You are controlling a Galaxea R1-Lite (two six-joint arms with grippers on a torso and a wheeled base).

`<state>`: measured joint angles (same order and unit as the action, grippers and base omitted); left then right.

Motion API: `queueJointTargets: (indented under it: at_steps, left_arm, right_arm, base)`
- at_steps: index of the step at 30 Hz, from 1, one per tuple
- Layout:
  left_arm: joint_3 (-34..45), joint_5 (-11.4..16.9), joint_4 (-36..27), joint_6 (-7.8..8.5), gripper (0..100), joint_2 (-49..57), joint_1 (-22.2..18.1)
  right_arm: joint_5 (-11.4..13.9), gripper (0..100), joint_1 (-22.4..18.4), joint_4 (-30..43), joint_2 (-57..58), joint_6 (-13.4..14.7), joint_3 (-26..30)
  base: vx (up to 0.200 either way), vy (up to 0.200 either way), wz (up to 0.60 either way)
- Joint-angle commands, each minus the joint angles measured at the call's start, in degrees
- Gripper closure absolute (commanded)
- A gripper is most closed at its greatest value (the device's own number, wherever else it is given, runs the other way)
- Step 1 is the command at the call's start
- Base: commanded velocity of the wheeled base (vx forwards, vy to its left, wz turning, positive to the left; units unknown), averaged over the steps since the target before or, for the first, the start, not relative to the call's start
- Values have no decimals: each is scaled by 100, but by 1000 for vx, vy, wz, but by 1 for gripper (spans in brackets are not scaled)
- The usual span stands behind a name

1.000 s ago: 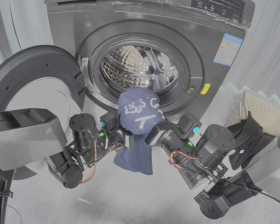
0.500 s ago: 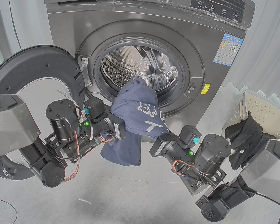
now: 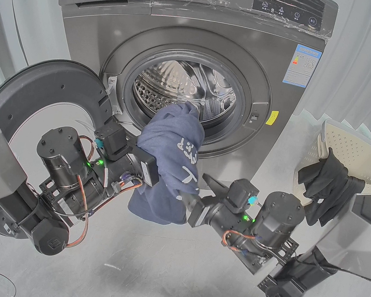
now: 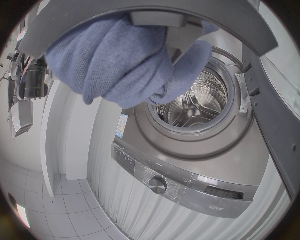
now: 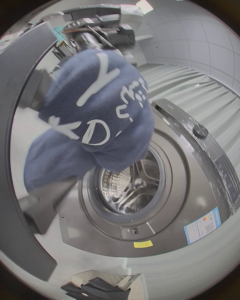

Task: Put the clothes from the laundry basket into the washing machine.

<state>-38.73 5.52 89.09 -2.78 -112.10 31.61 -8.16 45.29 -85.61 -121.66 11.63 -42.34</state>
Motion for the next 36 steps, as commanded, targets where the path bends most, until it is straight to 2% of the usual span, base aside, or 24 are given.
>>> queueJointTargets:
  at_steps: [1,6,10,12,14,15,16,19,23,26,36]
  left_arm:
    - [524,10,-23,85,100,620,73]
    - [1025,10,-23,93,100,1015,65]
    - [1166,1,-23,85,100,1077,29]
    - [1183,1,-23,85,100,1085,29]
    - [1192,1,-23,85,100,1085,29]
    - [1254,-16,-23,120,100,1015,29]
    - [1298,-16,-32,146,100,1015,29]
    - [1403,-7,-32,225,100,1042,29]
    - [1447,1,-32,190,100,1024,65]
    - [1526,28,-32,234,100,954,91]
    - [1482,45,-32,234,100,901,100]
  right_arm:
    - [613,0,551,-43,1206,-240,1298]
    - [763,0,595,-52,1778,-240,2327]
    - [816,0,217,-43,2076,-258,2845]
    - [842,0,-178,-34,2120,-293,2898]
    - [851,0,-231,-34,2120,-302,2889]
    - [939,0,-556,-34,2094,-372,2898]
    - [956,0,-626,-34,2085,-372,2915]
    - [947,0,-741,-43,2094,-372,2915]
    - [939,0,-820,-34,2076,-363,2889]
    - [930,0,-837,-34,1971,-346,2898]
    - [903,0,-925,-34,1830,-310,2907]
  base:
    - [0,0,0]
    - [0,0,0]
    - [0,0,0]
    - [0,0,0]
    - [0,0,0]
    - [0,0,0]
    - [0,0,0]
    - [0,0,0]
    - [0,0,0]
    - [0,0,0]
    - [200,0,0]
